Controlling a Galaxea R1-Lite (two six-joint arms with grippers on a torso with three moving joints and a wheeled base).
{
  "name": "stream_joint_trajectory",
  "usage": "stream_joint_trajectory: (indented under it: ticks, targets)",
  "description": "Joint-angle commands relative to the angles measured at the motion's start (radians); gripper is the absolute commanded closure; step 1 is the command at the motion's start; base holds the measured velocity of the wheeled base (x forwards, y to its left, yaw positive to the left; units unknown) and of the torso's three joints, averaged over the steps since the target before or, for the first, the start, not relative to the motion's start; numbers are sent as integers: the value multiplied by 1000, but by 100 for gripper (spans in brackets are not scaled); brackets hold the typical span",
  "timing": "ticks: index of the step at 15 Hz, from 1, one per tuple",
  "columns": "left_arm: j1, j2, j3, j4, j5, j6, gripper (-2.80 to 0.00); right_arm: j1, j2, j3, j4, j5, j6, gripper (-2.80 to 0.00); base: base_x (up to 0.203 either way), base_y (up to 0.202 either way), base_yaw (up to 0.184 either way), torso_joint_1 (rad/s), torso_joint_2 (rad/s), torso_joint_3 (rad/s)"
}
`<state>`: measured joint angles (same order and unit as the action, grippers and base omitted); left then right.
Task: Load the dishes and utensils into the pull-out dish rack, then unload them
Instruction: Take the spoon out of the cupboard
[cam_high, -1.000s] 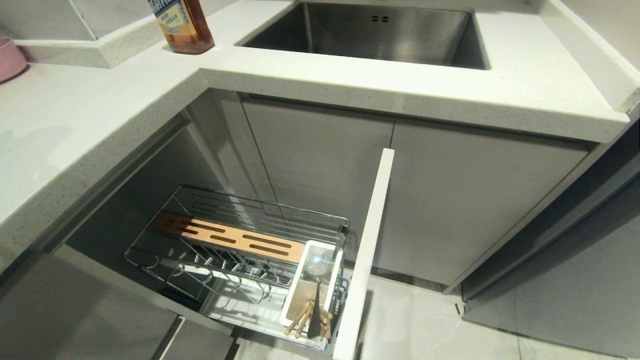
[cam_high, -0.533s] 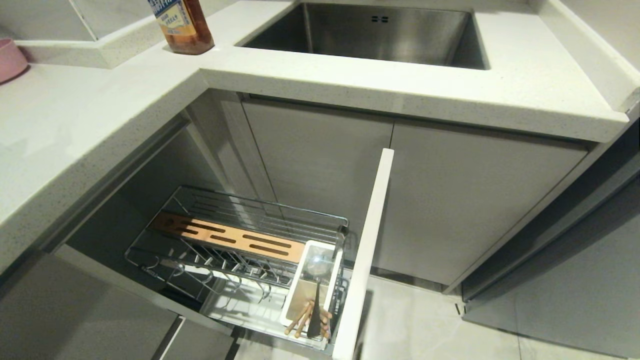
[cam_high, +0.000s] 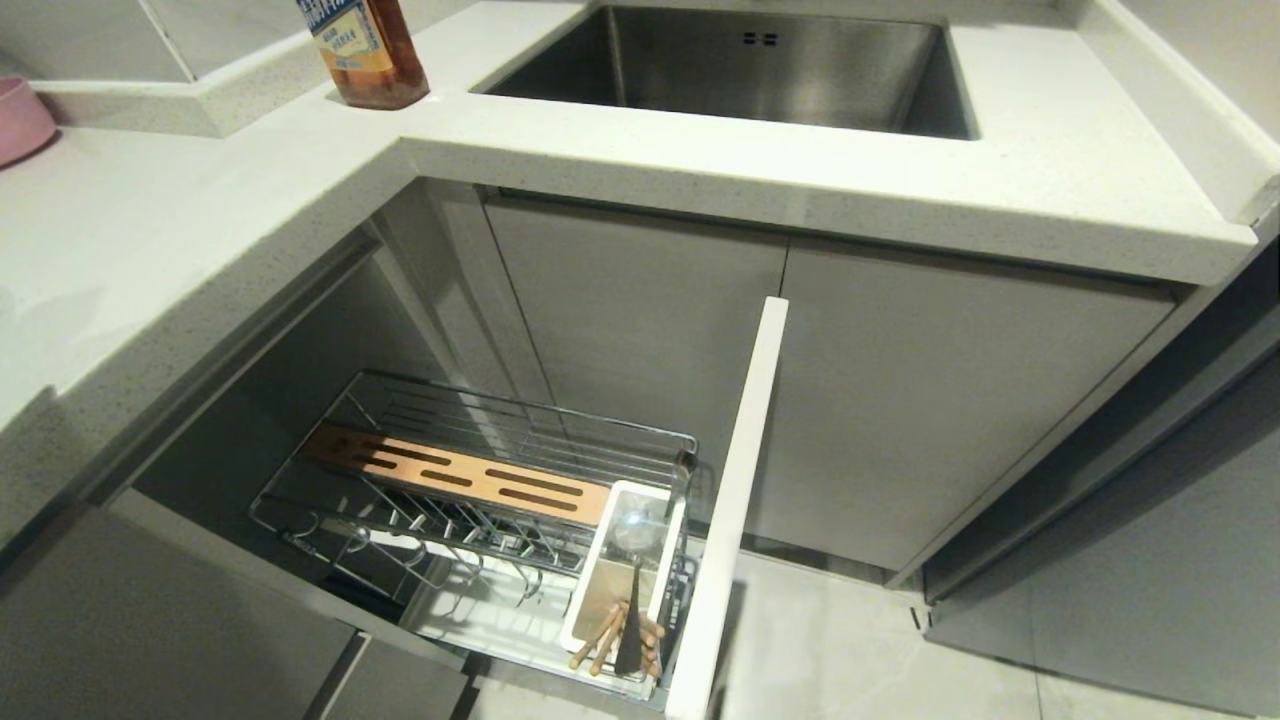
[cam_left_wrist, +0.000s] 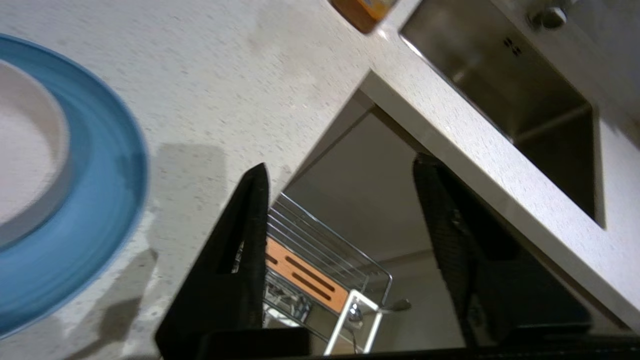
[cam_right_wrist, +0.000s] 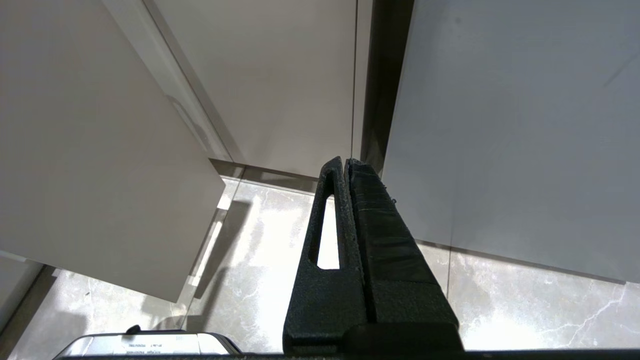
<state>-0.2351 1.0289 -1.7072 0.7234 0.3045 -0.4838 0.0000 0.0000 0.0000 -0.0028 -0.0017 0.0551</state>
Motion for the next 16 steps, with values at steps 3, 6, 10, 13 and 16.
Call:
stream_joint_trajectory:
  ticks: [3,6,10,13,16]
  targets:
    - [-145,59,5,3,-2,-6,0,0,0,0,0,0,0,0,0,0,0,0,0,0]
    - [-246,139,9,9,-1,-58,0,0,0,0,0,0,0,0,0,0,0,0,0,0]
    - [-331,200,32,29,0,-68,0,0,0,0,0,0,0,0,0,0,0,0,0,0]
    - [-401,302,66,96,-3,-74,0,0,0,0,0,0,0,0,0,0,0,0,0,0]
    - [-445,434,81,176,-23,-110,0,0,0,0,0,0,0,0,0,0,0,0,0,0]
